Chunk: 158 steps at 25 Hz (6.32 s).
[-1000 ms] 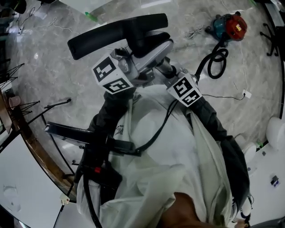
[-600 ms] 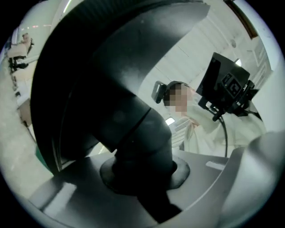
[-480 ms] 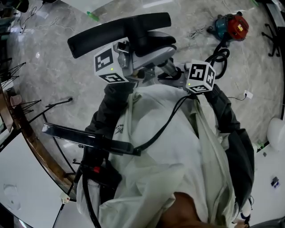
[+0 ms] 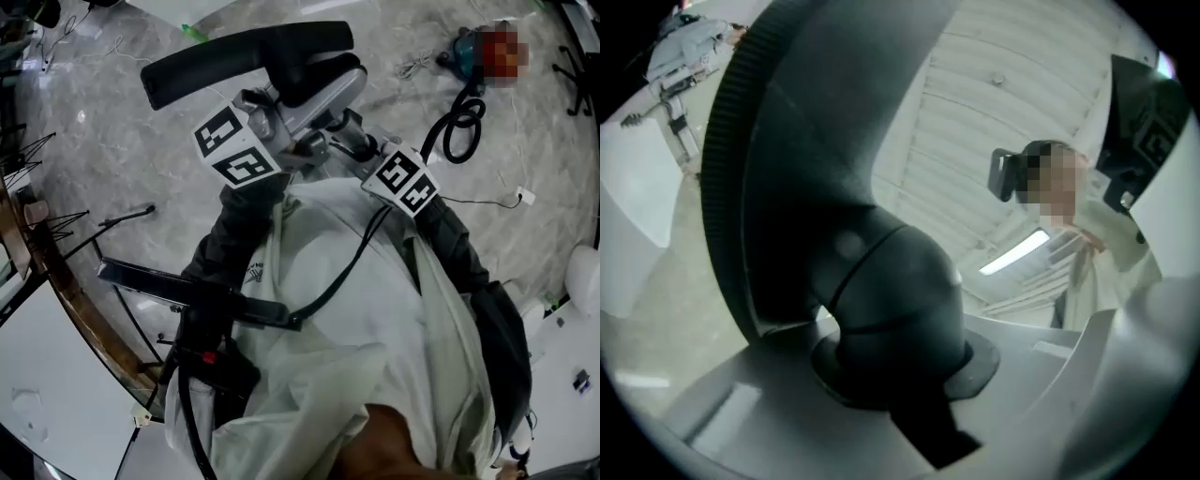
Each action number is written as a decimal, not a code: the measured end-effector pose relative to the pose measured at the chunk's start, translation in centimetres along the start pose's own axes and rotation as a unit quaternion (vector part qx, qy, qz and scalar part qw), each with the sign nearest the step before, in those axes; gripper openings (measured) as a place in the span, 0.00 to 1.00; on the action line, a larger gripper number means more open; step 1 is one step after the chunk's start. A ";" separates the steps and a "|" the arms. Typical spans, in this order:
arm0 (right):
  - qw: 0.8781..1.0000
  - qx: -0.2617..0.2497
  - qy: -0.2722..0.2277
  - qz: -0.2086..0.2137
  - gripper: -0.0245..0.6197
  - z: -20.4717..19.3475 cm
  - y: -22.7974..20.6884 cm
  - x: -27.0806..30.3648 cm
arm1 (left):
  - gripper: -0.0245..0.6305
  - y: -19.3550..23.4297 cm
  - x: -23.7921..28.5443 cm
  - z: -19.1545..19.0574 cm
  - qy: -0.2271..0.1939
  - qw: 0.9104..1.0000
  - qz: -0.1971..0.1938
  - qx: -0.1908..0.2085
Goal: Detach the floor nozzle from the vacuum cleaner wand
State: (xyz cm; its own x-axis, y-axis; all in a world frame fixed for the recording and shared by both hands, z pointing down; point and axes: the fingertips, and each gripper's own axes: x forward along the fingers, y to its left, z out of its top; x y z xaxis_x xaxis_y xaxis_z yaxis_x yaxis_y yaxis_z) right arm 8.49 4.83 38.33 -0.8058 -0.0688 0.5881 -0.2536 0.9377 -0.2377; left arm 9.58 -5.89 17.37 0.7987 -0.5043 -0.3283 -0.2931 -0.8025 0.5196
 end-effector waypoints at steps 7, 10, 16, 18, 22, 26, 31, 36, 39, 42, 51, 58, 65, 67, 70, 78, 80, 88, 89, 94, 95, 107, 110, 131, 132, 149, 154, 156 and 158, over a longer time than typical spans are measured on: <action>0.908 -0.010 -0.018 0.418 0.10 -0.1 7.8 -6.1 | 0.15 -8.5 -0.2 0.2 -0.034 0.947 -0.318 -0.003; 0.925 0.021 -0.033 0.377 0.10 0.2 6.5 -4.2 | 0.15 -6.2 0.0 -0.1 -0.026 0.963 -0.268 -0.017; 0.998 0.044 0.016 -0.041 0.10 -0.5 -1.3 0.0 | 0.14 3.1 0.5 -0.8 0.014 0.997 0.067 -0.041; 0.988 0.035 0.019 -0.149 0.10 -0.6 -3.0 0.2 | 0.14 3.7 0.3 -1.0 0.022 0.994 0.105 -0.032; 0.997 0.010 0.003 -0.077 0.10 -0.4 -1.8 0.2 | 0.15 1.5 0.3 -0.5 0.009 1.000 0.025 -0.013; 0.985 -0.013 -0.007 0.170 0.10 -0.6 3.3 -2.2 | 0.15 -4.8 -0.4 0.2 -0.032 0.981 -0.189 0.008; 0.901 0.010 -0.015 0.434 0.10 -0.1 8.2 -5.8 | 0.15 -7.7 -1.4 0.0 -0.037 0.952 -0.303 -0.001; 0.985 0.048 0.010 0.165 0.10 -0.8 2.6 -2.4 | 0.14 -1.0 1.0 -0.3 -0.021 0.995 -0.087 -0.043; 0.994 0.044 0.043 -0.094 0.10 -1.3 -1.7 -1.4 | 0.14 2.6 0.9 -0.6 0.000 0.996 0.068 -0.053; 0.984 0.026 0.039 -0.170 0.10 -1.0 -2.9 -1.4 | 0.14 2.3 0.9 -0.3 0.004 0.997 0.067 -0.040; 0.933 -0.011 -0.011 0.359 0.10 -1.6 7.2 -4.9 | 0.15 -8.8 -1.3 -0.1 -0.037 0.928 -0.369 0.000; 0.992 0.011 0.013 -0.122 0.10 -1.9 -2.6 -1.2 | 0.14 0.0 1.2 -0.4 -0.013 1.000 -0.016 -0.010; 0.998 -0.054 -0.001 -0.013 0.10 -1.5 -0.4 -0.5 | 0.15 -4.2 -1.0 -0.3 -0.024 0.982 -0.185 0.033; 0.989 -0.070 -0.003 0.132 0.10 -1.7 3.0 -1.2 | 0.15 -6.7 -3.8 -2.0 -0.008 0.945 -0.323 0.049; 0.974 -0.051 -0.006 0.222 0.10 -1.5 4.8 -2.1 | 0.15 -7.3 -4.4 -1.9 -0.017 0.927 -0.371 0.042; 0.994 0.018 0.029 -0.106 0.10 -2.0 -2.4 -0.5 | 0.15 2.1 0.2 0.0 -0.019 0.999 0.044 -0.025; 0.989 0.009 0.034 -0.145 0.10 -2.0 -3.2 -0.2 | 0.15 3.2 -0.3 0.0 -0.014 0.995 0.102 -0.018; 0.988 -0.041 0.006 0.147 0.10 -2.5 1.8 -0.9 | 0.15 -4.4 -0.8 0.0 -0.034 0.977 -0.209 0.025; 0.984 -0.044 0.008 0.173 0.10 -2.6 2.3 -1.2 | 0.15 -5.2 -1.0 0.0 -0.041 0.969 -0.242 0.025; 0.999 -0.001 0.016 0.028 0.10 -2.1 -0.9 -0.5 | 0.15 -0.2 -0.1 0.6 -0.052 0.995 -0.086 -0.018; 1.000 0.006 0.020 -0.023 0.10 -2.2 -1.7 -0.3 | 0.15 1.1 0.0 0.4 -0.040 0.999 -0.028 -0.023; 0.998 -0.004 0.045 -0.035 0.10 -3.4 -1.7 0.1 | 0.15 2.7 -1.6 1.7 -0.030 0.992 0.095 0.078; 0.997 -0.008 0.048 -0.061 0.10 -5.2 -1.0 -0.5 | 0.15 5.2 -4.7 5.5 -0.065 0.984 0.141 0.084; 0.989 -0.007 -0.064 -0.135 0.10 -2.3 -5.1 -2.9 | 0.15 5.7 -10.7 -10.0 0.048 0.986 0.137 -0.087; 0.989 -0.008 -0.063 -0.136 0.10 -2.2 -5.0 -2.7 | 0.15 5.7 -10.8 -9.9 0.046 0.986 0.137 -0.087; 0.990 -0.024 -0.055 -0.130 0.10 -2.5 -3.8 -1.8 | 0.15 5.3 -10.0 -11.0 0.048 0.985 0.123 -0.107; 0.989 -0.020 -0.058 -0.137 0.10 -2.6 -3.7 -2.0 | 0.15 4.4 -9.8 -10.5 0.015 0.988 0.099 -0.116; 0.988 -0.020 -0.060 -0.141 0.10 -2.6 -3.7 -2.0 | 0.15 4.4 -9.9 -10.1 -0.001 0.988 0.094 -0.125; 0.988 -0.023 -0.061 -0.142 0.10 -2.5 -3.5 -2.0 | 0.15 4.7 -10.1 -9.9 -0.006 0.987 0.098 -0.130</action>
State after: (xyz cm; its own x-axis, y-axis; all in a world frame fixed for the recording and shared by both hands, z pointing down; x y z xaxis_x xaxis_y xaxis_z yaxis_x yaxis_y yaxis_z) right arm 12.35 2.52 39.95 -0.7650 -0.3700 0.5272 -0.4568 0.8887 -0.0391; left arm 5.33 -1.37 30.93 0.7336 -0.6464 -0.2097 -0.2953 -0.5811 0.7584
